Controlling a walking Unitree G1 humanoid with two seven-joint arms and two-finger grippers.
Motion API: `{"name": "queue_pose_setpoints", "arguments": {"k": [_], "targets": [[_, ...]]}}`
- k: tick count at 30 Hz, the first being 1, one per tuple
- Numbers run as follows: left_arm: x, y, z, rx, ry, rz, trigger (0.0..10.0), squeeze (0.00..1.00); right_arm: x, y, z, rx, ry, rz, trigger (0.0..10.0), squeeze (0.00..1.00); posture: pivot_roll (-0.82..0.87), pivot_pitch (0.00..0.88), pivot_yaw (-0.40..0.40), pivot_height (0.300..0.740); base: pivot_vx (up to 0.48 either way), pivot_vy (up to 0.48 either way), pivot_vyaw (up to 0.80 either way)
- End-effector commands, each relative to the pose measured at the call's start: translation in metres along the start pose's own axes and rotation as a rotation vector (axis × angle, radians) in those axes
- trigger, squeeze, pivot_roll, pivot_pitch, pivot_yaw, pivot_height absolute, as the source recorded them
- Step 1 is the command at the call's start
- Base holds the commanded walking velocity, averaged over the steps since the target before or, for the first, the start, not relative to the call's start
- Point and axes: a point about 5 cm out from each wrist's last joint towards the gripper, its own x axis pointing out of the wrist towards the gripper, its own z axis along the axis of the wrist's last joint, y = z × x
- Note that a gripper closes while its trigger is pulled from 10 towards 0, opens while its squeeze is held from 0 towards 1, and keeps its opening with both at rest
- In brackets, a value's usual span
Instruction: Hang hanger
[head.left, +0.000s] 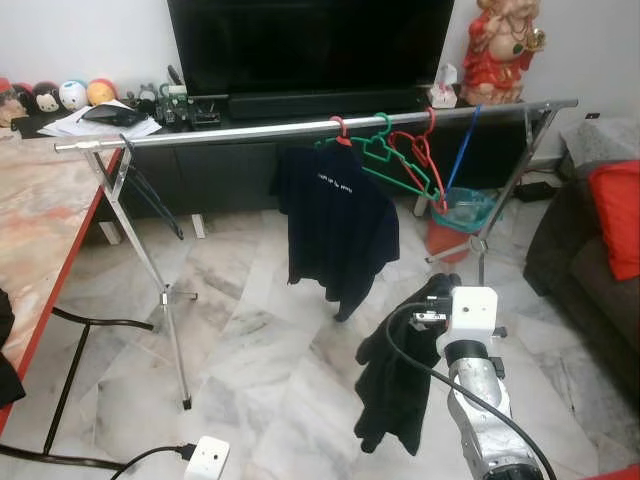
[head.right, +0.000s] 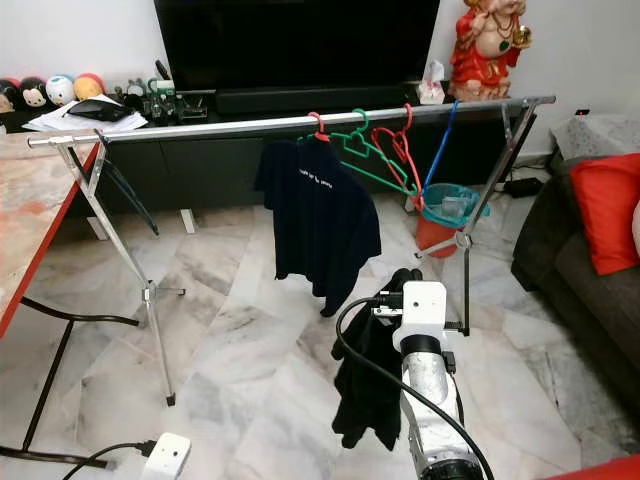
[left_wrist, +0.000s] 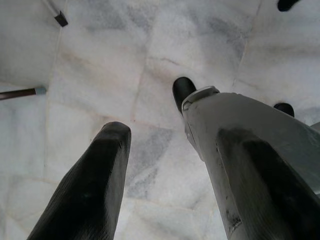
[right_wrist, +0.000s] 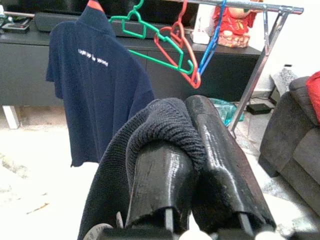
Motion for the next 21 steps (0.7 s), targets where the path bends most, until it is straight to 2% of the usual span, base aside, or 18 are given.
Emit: {"name": "queue_pose_setpoints", "arguments": {"k": [1, 21], "targets": [[-0.0003, 0.0013, -0.0016, -0.008, 0.011, 0.003, 10.0, 0.00, 0.0059, 0.0015, 0.0120, 0.003, -0.048, 0.003, 10.0, 0.00, 0.05, 0.000, -0.005, 0.740, 0.259, 0.000, 0.00], [0.0000, 0.0010, -0.0004, -0.016, 0.009, 0.002, 10.0, 0.00, 0.0077, 0.0038, 0.0117, 0.005, -0.042, 0.012, 10.0, 0.00, 0.06, 0.000, -0.011, 0.740, 0.261, 0.000, 0.00]]}}
